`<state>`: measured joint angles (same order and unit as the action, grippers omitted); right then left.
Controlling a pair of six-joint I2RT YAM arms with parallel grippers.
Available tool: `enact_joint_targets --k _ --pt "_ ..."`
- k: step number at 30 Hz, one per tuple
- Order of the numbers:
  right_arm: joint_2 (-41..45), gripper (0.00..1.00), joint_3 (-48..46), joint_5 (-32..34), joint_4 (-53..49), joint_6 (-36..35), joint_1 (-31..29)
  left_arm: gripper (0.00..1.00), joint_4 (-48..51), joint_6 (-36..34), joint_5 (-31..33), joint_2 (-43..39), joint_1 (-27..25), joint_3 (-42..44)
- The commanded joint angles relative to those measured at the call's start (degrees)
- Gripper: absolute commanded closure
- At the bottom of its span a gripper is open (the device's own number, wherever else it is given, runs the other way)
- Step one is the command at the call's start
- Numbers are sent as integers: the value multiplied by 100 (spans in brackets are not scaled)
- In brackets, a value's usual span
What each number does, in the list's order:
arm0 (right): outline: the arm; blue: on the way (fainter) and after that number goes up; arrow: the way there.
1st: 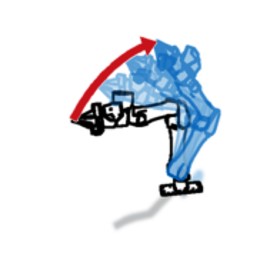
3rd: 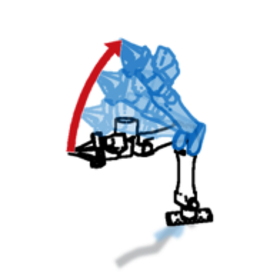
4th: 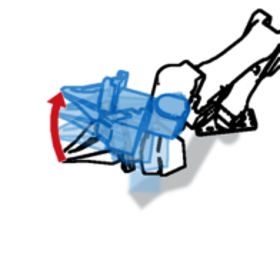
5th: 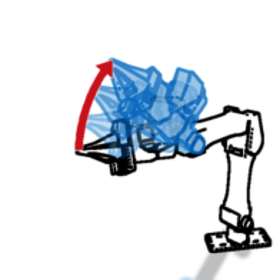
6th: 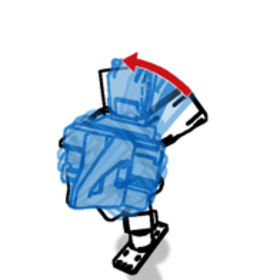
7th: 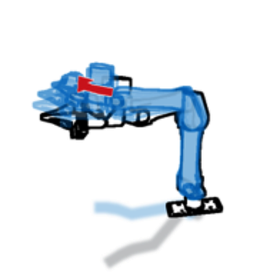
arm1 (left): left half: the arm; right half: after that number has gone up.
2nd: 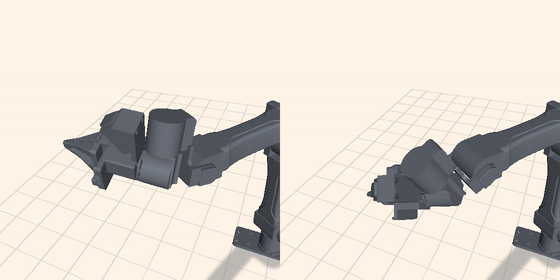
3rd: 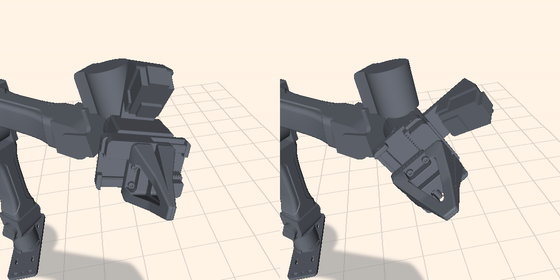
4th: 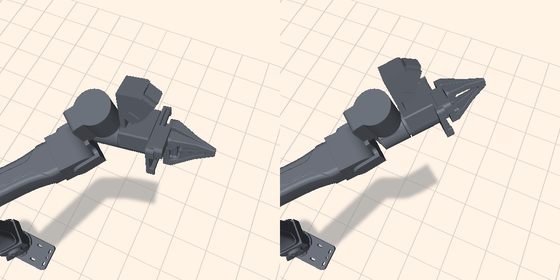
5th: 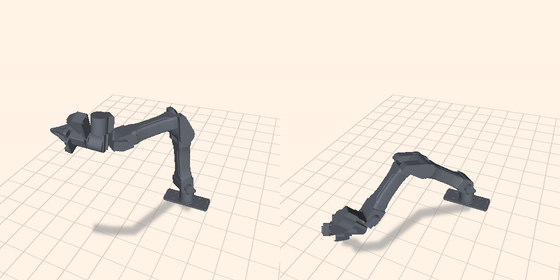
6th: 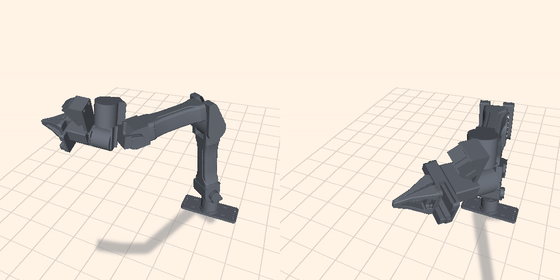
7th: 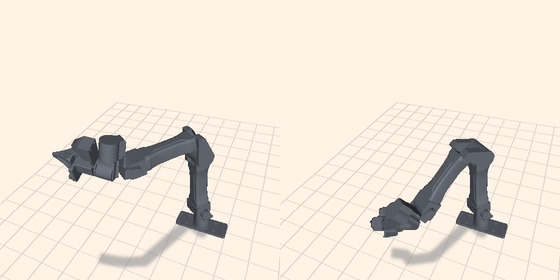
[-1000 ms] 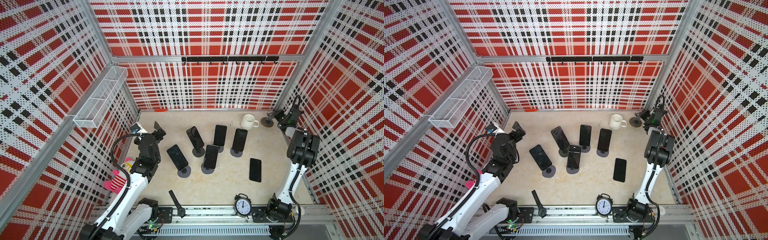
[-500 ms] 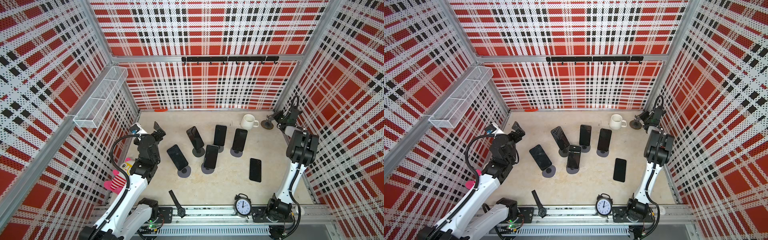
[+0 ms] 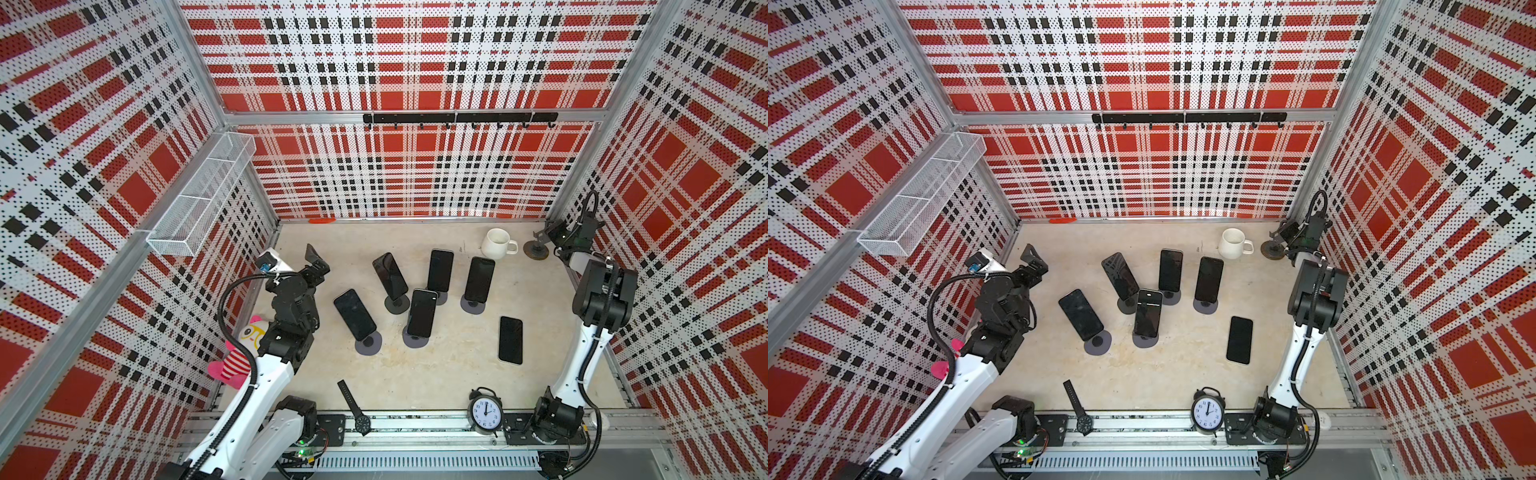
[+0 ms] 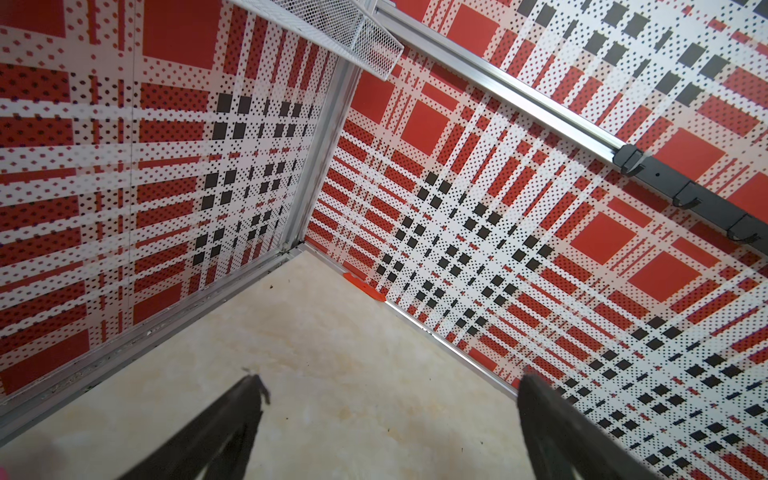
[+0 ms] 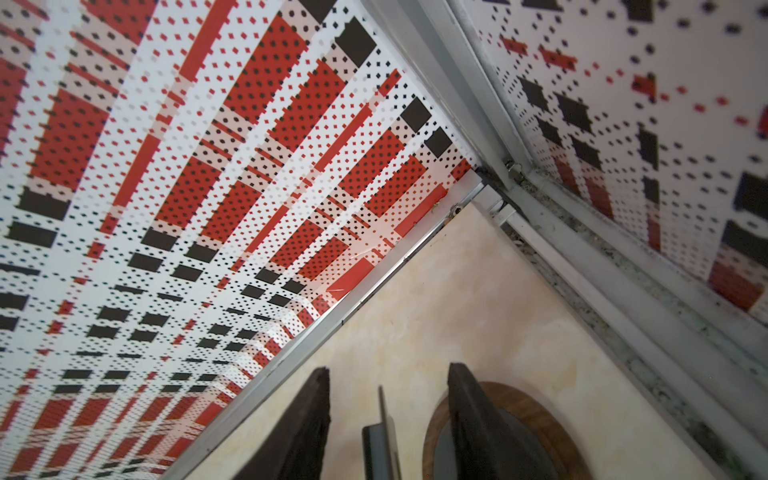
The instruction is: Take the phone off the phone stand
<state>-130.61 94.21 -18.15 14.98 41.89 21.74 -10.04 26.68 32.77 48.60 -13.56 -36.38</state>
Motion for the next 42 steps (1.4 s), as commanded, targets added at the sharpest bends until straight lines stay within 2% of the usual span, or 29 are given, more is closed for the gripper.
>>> enact_joint_targets --k 1,9,12,16,25,29,32,38,42 --pt "227 41 -82 10 204 -2 -33 2 -150 -5 -108 -52 -14 61" --pt "472 18 -338 14 462 -67 -46 2 -205 72 -241 24 -15 127" --pt "576 12 -450 -15 591 -24 -47 2 -210 75 -256 18 9 125" --pt "790 6 -651 334 585 46 -47 2 -226 79 -285 -2 38 131" --pt "1381 4 -1298 1258 618 182 -37 2 -316 93 -218 -76 123 298" --pt "1900 4 -1693 1698 547 77 -29 2 -349 228 518 -30 156 568" --pt "2312 4 -2040 1862 608 -70 -23 2 -340 315 683 49 206 591" --pt "3118 5 -2788 1980 837 -170 -20 2 -306 889 407 372 432 342" --pt "3636 5 -3273 2039 940 -181 -20 2 -254 806 641 643 221 84"
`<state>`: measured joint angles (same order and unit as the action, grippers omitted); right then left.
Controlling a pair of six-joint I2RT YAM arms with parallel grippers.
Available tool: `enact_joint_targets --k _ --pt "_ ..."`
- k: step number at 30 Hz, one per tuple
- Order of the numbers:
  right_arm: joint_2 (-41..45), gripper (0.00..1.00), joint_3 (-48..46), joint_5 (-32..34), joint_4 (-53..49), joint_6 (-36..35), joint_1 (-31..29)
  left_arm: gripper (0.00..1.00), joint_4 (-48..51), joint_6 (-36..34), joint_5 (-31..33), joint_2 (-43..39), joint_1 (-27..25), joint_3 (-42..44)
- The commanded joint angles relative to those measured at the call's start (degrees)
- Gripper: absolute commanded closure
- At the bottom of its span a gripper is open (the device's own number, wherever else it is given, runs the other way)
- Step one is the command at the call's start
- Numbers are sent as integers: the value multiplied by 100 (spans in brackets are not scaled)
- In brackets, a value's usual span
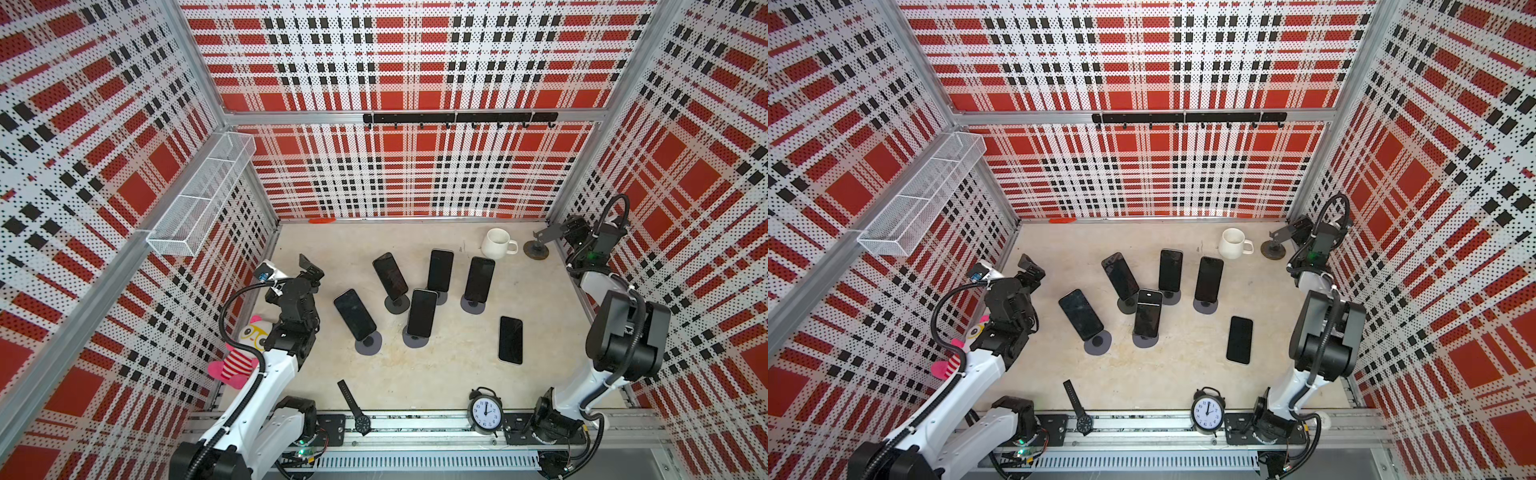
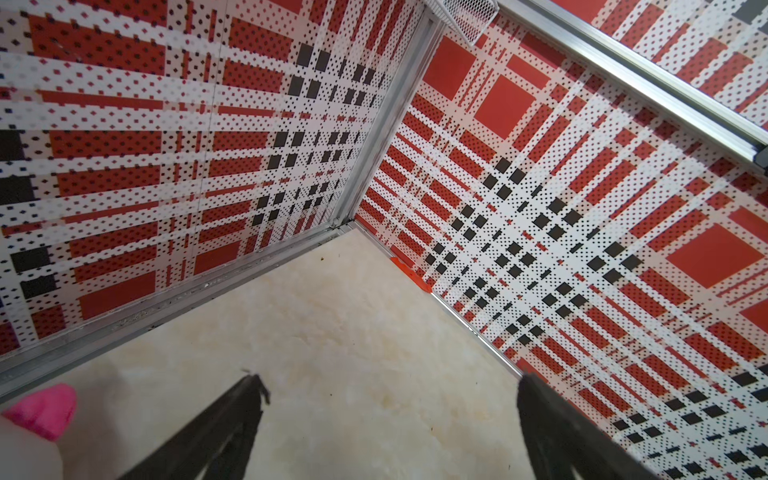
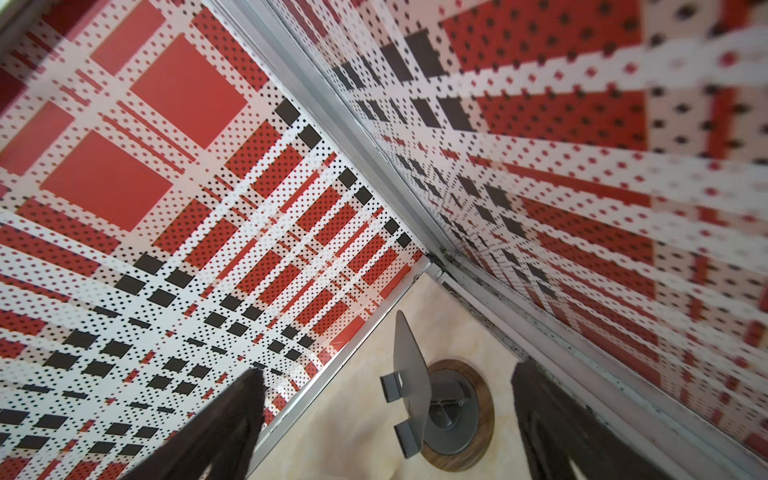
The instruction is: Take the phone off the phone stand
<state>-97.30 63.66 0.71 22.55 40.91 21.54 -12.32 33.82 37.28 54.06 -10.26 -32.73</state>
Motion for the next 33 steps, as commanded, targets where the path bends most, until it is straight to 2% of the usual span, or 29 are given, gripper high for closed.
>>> enact_joint_targets --k 1,6,8,19,21,27,33 --pt "434 5 -360 151 235 -88 -1 2 -28 43 236 175 -178 -352" --pt "1085 6 -1147 131 458 -69 -26 2 12 55 423 447 -345 -595" --pt "1347 6 -1371 158 464 -210 -115 2 40 -42 214 520 -565 -698" --pt "2689 6 -2052 494 -85 -859 -1201 2 581 -222 392 970 -1403 -1144" --pt "2789 6 -2004 402 -289 -1072 -1482 2 673 -233 433 995 -1558 -1255" --pt "2929 6 -1624 -477 -1122 -1381 -1934 2 744 -429 423 996 -1917 -1370" --pt "3031 6 -1276 -326 -1867 -2009 -2811 2 1185 -508 -46 1048 -1944 -1696"
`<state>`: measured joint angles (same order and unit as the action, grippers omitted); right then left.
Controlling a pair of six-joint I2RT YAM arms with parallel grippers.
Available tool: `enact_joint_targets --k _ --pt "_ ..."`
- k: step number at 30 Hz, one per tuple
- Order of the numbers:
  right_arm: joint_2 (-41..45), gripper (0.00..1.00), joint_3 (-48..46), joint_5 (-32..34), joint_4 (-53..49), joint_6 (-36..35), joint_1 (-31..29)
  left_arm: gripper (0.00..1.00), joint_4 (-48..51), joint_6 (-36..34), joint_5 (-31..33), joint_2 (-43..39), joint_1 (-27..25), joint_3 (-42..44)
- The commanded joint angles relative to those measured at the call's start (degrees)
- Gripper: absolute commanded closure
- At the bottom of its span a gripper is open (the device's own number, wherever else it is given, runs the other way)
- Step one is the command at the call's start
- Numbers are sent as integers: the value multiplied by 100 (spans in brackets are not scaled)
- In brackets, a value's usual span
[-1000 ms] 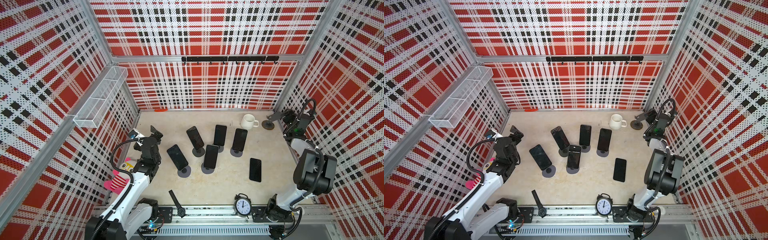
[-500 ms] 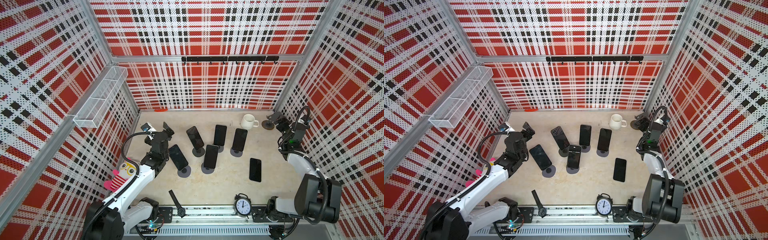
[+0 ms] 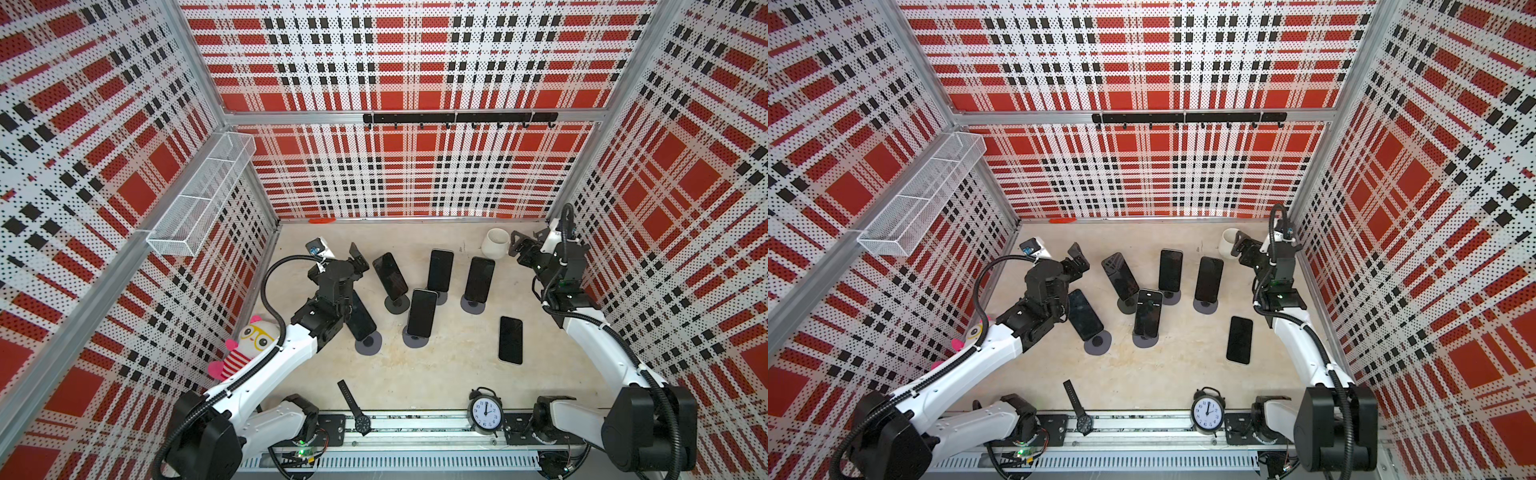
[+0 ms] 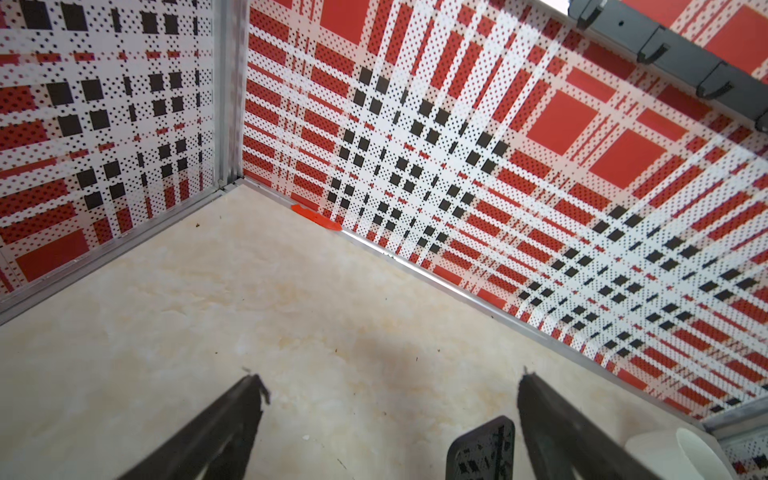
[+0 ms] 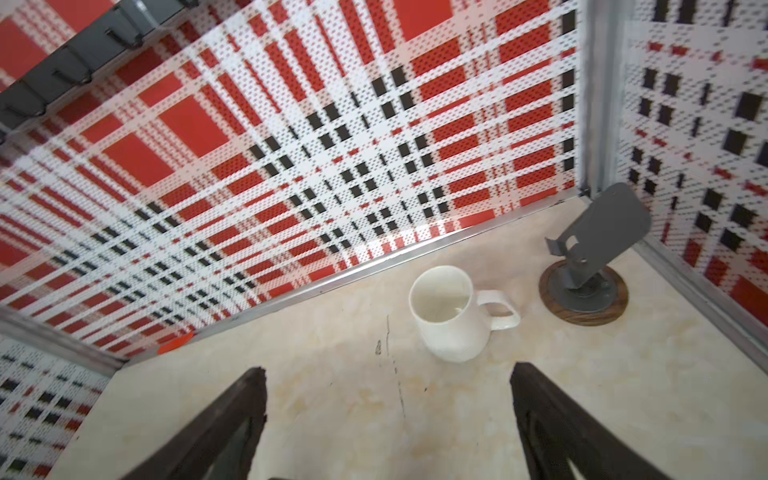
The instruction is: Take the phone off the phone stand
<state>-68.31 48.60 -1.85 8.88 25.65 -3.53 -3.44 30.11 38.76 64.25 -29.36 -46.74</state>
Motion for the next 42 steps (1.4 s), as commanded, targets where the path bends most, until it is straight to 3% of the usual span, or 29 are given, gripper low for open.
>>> enact_joint_targets --k 1,12,18,24,30,32,37,42 --pt "93 6 296 -81 -591 -580 -429 2 338 -173 -198 43 -51 -345" --pt "-549 6 973 -626 -980 -1201 -1441 2 218 -292 -133 -42 -57 -277" --pt "-531 6 980 -220 -926 -1255 -1758 2 365 -98 -461 -122 -52 -337" --pt "-478 6 973 -299 -1031 -1243 -1977 2 1191 -199 -580 -257 -63 -897" --pt "-657 6 1292 -581 -1264 -1314 -2168 2 1874 -778 -600 -501 50 -1340" --pt "-773 6 1340 -739 -1212 -1233 -2248 2 1973 -746 -956 -536 251 -1295" --pt "-1037 6 1407 -1177 -970 -1089 -2429 2 1928 -550 -2622 -510 955 -1205" --pt "-985 7 1333 -1213 -1100 -1247 -2433 2 1879 -580 -3041 -511 1163 -1095"
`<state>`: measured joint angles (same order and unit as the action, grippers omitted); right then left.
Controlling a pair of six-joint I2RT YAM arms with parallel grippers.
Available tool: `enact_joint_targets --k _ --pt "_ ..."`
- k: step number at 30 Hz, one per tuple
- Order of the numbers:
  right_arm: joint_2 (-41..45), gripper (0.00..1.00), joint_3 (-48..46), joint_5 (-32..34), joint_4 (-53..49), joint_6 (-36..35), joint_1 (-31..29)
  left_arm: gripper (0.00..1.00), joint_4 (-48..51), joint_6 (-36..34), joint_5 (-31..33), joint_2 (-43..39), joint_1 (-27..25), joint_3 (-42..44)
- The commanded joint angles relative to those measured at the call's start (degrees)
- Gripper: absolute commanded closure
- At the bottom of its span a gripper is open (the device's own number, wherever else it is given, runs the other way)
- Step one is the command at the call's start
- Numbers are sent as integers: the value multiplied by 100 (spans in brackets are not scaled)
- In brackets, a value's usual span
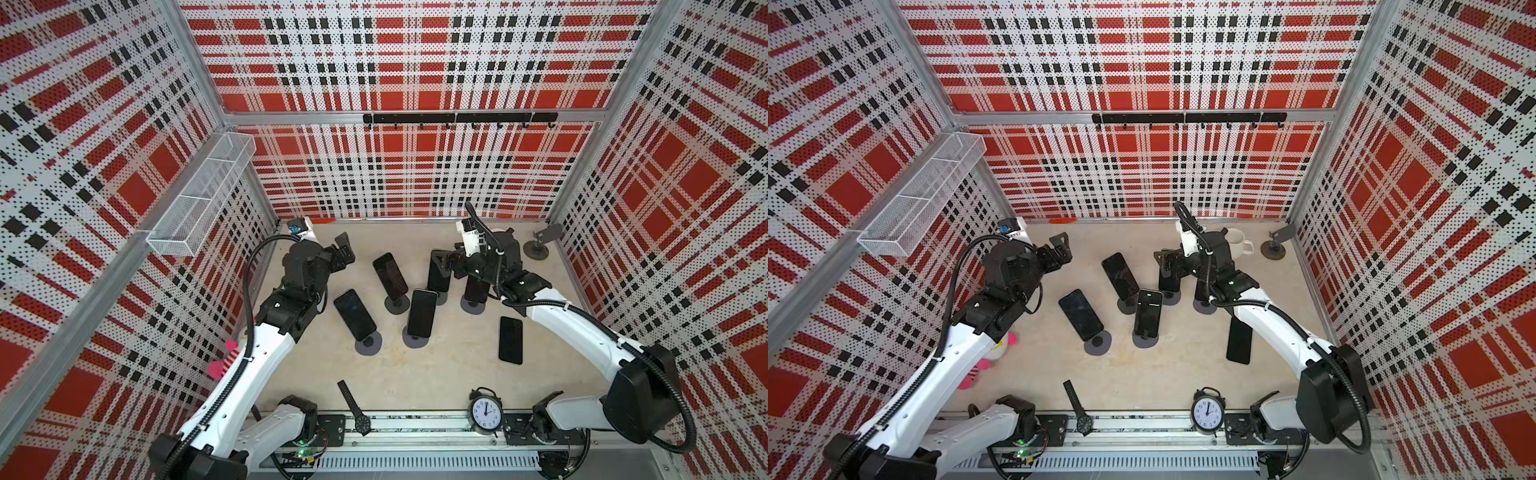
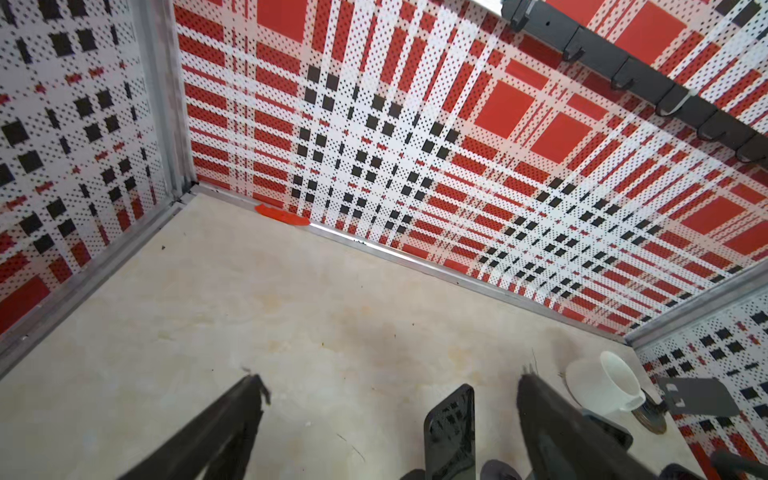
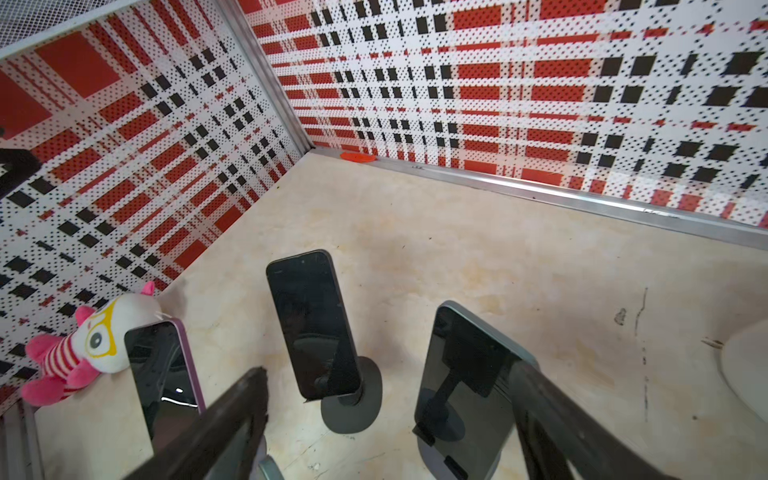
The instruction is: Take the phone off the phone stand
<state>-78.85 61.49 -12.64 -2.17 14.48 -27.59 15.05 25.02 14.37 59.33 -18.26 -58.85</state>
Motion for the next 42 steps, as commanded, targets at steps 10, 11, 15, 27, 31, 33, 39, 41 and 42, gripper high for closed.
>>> enact_joint_targets --k 10,11,15,27,31,33,39,41,42 --pt "447 5 -190 -739 -638 124 -85 2 -603 57 -212 -99 95 501" --pt "466 5 -199 -866 -755 126 -80 2 -669 130 -207 -88 95 571" --pt "560 4 -241 -1186 -1322 -118 -80 2 -842 125 -411 -21 -46 746" --pt "2448 0 -2125 1660 1670 824 -79 2 209 161 470 830 -1836 59" --pt "2674 0 -2708 1973 2670 942 -82 2 411 530 368 1181 -2169 -161" --pt "2605 0 -2865 2182 2965 938 -84 2 442 624 285 1264 -2237 -241" --pt "2488 0 -3213 2331 3770 851 -82 2 248 638 583 1122 -2357 -215" --pt "2495 0 -3247 2341 3827 808 -85 2 375 642 593 1230 -2469 -389" --pt "2503 0 -3271 2369 3837 769 -86 2 462 645 725 1314 -2575 -470"
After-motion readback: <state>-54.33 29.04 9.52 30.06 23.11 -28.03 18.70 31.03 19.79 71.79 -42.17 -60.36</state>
